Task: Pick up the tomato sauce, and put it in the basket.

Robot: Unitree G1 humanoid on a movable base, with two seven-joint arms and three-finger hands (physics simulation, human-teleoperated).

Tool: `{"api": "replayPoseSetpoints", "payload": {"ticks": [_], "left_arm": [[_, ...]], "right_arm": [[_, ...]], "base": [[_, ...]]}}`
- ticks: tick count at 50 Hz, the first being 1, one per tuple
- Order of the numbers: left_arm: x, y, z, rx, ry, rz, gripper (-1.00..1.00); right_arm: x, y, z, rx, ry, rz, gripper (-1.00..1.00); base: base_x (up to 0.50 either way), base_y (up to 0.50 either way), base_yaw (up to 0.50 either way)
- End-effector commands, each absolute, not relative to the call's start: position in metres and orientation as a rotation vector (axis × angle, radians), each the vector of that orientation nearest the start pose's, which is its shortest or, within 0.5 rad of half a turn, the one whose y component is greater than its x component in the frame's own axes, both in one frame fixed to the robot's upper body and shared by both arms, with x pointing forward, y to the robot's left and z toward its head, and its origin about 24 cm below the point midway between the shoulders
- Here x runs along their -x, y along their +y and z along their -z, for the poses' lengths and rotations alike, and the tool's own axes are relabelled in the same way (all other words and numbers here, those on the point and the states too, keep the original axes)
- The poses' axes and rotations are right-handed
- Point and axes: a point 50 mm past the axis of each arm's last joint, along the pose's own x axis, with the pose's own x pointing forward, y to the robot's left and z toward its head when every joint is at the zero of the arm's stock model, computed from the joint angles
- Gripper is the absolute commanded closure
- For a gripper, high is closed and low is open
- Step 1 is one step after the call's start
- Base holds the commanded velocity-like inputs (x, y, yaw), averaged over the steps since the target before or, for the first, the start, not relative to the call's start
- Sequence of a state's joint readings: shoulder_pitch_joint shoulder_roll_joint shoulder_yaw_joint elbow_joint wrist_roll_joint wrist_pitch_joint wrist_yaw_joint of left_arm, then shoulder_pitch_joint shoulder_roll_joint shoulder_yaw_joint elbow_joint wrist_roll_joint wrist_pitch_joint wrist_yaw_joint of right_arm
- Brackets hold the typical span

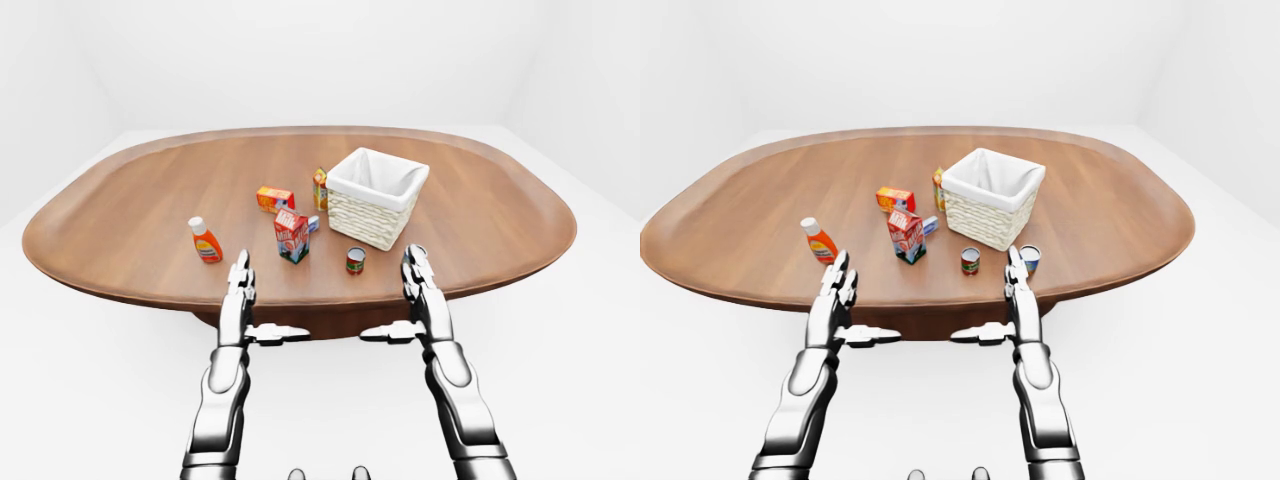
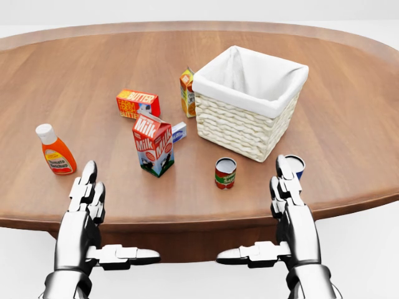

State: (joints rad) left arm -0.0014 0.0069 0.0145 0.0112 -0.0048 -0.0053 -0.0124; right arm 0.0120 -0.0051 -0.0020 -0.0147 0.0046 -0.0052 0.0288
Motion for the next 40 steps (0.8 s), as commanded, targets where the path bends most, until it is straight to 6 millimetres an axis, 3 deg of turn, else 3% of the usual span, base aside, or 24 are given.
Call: {"api": "replayPoseSetpoints", "payload": {"ticks": [1, 12, 22, 40], "left_arm": [[-0.254, 0.16, -0.036, -0.009, 0.013, -0.007, -1.0], [-0.249, 0.16, -0.047, -0.022, 0.001, -0.003, -1.0], [-0.241, 0.161, -0.074, -0.029, -0.089, 0.0, -1.0], [-0.236, 0.163, -0.096, -0.041, -0.182, 0.004, -1.0]], "right_arm": [[-0.248, -0.15, -0.045, -0.001, -0.015, -0.063, -1.0], [-0.248, -0.155, -0.05, -0.018, 0.005, -0.042, -1.0], [-0.245, -0.159, -0.067, 0.007, -0.061, -0.027, -1.0], [-0.237, -0.16, -0.091, 0.0, -0.164, -0.039, -1.0]], "base": [[0.0, 0.0, 0.0], [0.0, 0.0, 0.0], [0.0, 0.0, 0.0], [0.0, 0.0, 0.0]]}}
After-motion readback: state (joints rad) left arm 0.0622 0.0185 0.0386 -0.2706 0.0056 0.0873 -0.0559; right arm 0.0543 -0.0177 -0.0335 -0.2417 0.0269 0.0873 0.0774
